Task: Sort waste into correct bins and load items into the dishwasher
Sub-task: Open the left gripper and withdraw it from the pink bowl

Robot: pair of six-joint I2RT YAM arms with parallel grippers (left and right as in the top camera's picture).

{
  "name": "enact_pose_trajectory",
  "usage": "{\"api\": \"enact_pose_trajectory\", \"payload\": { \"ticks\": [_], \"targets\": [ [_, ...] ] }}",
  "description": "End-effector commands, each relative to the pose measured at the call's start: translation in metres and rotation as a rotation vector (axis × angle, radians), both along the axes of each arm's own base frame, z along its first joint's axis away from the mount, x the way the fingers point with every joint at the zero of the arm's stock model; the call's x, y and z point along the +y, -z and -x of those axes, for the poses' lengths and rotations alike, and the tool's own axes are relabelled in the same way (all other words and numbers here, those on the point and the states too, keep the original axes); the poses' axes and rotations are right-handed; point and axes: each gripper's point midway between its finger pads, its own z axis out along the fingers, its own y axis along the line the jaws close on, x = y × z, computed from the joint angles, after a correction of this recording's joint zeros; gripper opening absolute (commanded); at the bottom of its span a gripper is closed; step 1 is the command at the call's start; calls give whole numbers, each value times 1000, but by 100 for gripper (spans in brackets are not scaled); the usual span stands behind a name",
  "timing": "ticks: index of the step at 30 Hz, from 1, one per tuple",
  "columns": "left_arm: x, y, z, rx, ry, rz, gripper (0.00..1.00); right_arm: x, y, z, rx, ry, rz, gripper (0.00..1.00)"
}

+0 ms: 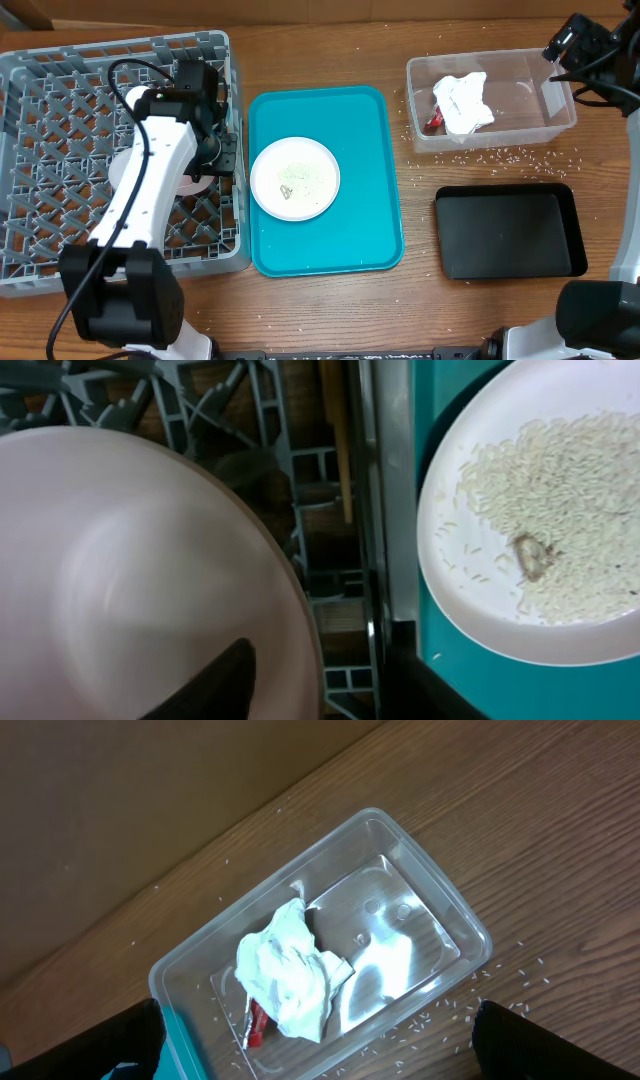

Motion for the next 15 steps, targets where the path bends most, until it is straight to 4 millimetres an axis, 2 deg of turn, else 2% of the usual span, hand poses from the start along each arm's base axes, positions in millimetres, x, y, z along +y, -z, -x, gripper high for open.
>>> {"api": "enact_pose_trajectory", "payload": {
  "ticks": [1, 7, 15],
  "targets": [
    [4, 2, -3, -3, -27, -38, 34, -1, -14, 1, -35, 7, 10, 100],
    [1, -11, -9, -44, -67, -12, 5, -1, -14, 1, -35, 7, 10, 100],
    [-7, -64, -29, -146, -67, 59, 4, -1, -14, 1, -35, 7, 10, 100]
  ]
}}
